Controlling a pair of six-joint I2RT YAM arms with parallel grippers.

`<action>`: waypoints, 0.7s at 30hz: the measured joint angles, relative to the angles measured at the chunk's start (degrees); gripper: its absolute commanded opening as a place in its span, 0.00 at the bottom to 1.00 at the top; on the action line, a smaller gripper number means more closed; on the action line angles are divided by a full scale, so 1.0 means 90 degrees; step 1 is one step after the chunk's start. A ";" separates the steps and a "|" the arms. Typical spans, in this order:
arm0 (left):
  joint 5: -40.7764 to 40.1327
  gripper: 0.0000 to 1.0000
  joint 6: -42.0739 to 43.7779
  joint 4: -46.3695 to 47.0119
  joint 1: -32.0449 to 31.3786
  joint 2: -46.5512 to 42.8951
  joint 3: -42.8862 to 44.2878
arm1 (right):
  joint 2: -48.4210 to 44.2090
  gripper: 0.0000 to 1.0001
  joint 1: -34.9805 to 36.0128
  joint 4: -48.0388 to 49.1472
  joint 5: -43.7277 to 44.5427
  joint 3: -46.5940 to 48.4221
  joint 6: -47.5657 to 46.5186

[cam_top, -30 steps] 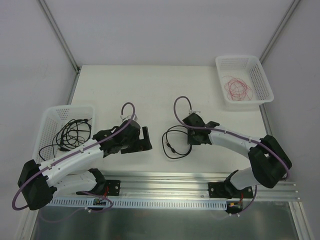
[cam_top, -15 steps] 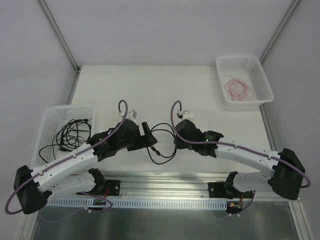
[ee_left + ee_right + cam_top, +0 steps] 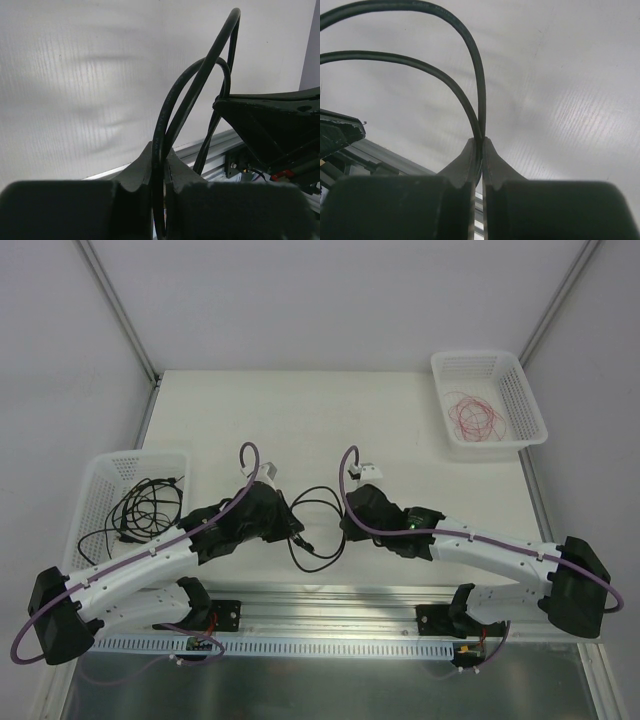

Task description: Untangle the cables

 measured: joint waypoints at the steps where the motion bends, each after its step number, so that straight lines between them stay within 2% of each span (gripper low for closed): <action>1: -0.0002 0.00 0.0000 0.0000 0.0000 0.0000 0.0000 | -0.0002 0.04 0.0002 0.0015 0.0007 -0.0019 0.0017; 2: -0.0002 0.00 0.0002 0.0000 0.0000 0.0000 0.0000 | -0.0002 0.06 0.0007 0.0022 0.0012 -0.0036 0.0029; 5: -0.0044 0.00 0.0039 0.0002 -0.0002 0.0000 0.0000 | -0.0034 0.27 0.0022 0.0024 0.0024 -0.0075 0.0075; 6: -0.0066 0.00 0.0056 0.0002 -0.0002 -0.0002 0.0000 | -0.0078 0.40 0.0032 0.0022 0.0032 -0.0083 0.0041; 8: -0.0148 0.00 0.0102 0.0002 -0.0002 -0.0027 0.0000 | -0.0211 0.56 0.0036 -0.0017 0.0063 -0.0092 -0.0012; 9: -0.0228 0.00 0.0146 0.0000 -0.0002 -0.0049 0.0000 | -0.0323 0.69 0.0036 -0.0058 0.0095 -0.0092 -0.0053; 11: -0.0437 0.00 0.0257 -0.0002 0.0010 -0.0121 0.0002 | -0.0593 0.82 0.0036 -0.0153 0.0151 -0.0107 -0.0121; 15: -0.0607 0.00 0.0532 -0.0015 0.0323 -0.0318 0.0029 | -0.1190 0.93 0.0044 -0.0391 0.0296 -0.0216 -0.0272; 21: -0.0350 0.00 0.1083 -0.0367 0.2174 -0.0743 0.0680 | -0.2064 0.94 0.0046 -0.0984 0.0583 -0.0449 -0.0435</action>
